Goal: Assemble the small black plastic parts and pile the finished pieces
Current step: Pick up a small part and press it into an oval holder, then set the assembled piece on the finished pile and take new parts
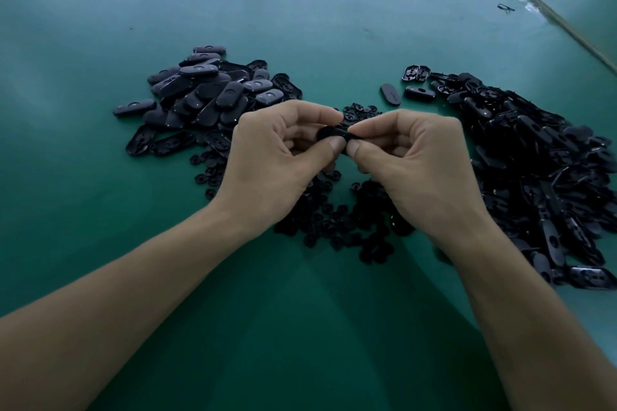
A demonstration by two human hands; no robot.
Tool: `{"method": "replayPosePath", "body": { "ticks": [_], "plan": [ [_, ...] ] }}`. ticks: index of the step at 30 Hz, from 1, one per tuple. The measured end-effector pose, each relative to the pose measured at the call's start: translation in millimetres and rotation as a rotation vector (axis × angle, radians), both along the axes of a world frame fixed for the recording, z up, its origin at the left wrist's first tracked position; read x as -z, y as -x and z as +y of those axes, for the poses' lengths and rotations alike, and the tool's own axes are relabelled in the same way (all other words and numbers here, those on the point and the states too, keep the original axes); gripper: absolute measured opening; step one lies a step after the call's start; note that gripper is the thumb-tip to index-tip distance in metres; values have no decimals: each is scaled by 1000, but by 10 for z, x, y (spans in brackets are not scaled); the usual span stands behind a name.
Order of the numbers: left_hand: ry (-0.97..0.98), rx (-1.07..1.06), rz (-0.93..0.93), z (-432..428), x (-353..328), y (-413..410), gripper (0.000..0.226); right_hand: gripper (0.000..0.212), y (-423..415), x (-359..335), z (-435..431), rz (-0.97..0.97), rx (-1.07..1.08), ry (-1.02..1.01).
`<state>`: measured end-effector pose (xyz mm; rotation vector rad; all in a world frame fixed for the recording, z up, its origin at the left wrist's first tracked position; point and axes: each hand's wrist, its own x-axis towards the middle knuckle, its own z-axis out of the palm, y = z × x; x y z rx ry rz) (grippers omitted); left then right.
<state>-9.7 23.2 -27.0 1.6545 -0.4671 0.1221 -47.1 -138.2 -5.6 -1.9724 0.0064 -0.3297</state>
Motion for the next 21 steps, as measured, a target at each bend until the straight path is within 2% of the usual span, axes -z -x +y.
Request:
{"method": "replayPosePath", "body": {
  "ticks": [5, 8, 10, 12, 15, 18, 21],
  "plan": [
    [-15, -21, 2, 8, 22, -13, 22, 20, 5, 0, 11, 5, -38, 1],
    [-22, -43, -2, 7, 43, -20, 19, 18, -1, 9, -13, -1, 15, 40],
    [9, -70, 10, 9, 63, -34, 18, 18, -3, 16, -54, -33, 129, 164],
    [62, -102, 37, 16, 82, -56, 18, 25, 0, 21, -119, -53, 256, 396],
    [159, -140, 95, 15, 89, -79, 22, 38, 8, 46, -242, 40, 340, 668],
    [232, -183, 185, 4, 72, -107, 25, 44, -18, 57, -287, 170, 310, 777],
    [240, -259, 242, 3, 49, -133, 50, 44, -43, 68, -281, 261, 259, 837]
  ]
}}
